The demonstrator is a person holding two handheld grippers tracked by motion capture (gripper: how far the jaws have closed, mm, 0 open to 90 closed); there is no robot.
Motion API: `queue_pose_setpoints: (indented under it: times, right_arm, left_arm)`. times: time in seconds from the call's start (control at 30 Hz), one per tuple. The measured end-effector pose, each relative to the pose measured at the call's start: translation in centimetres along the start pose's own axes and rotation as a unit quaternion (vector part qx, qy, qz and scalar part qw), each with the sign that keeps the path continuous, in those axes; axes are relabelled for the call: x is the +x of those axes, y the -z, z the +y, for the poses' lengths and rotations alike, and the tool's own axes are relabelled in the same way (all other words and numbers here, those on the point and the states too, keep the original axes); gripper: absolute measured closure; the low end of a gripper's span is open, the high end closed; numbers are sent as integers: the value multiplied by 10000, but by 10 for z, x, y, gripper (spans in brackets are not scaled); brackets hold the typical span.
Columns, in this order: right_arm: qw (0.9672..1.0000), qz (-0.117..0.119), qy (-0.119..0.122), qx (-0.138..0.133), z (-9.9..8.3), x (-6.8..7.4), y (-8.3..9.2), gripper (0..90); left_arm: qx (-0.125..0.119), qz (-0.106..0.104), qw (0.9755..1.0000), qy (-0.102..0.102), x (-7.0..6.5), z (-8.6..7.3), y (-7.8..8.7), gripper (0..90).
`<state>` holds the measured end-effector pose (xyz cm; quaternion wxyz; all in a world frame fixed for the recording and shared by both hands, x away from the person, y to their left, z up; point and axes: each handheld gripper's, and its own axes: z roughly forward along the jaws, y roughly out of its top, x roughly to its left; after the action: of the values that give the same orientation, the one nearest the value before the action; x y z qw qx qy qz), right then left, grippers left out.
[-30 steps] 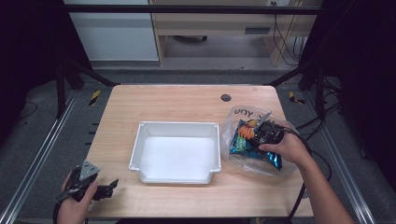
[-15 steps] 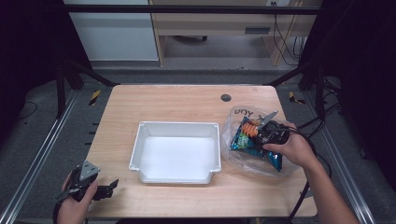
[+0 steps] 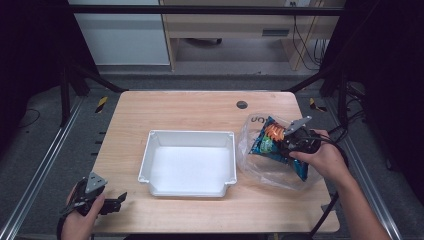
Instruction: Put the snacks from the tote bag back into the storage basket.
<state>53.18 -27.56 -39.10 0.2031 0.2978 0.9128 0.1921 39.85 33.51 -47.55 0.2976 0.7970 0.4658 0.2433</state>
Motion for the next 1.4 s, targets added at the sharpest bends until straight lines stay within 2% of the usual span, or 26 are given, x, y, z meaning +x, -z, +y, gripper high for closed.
queue_pose_setpoints:
  times: [0.4,0.8,1.4]
  right_arm:
    - [9982,-177,-82,-565,-2,4,26,402]
    - [9961,-337,-125,-807,1,8,43,406]
    - [9929,-426,-181,-1094,10,14,57,410]
  left_arm:
    - [28,2,10000,-15,0,0,0,33]
    - [18,-15,10000,-51,-1,0,-1,32]
    - [31,-7,10000,-46,-1,0,-1,32]
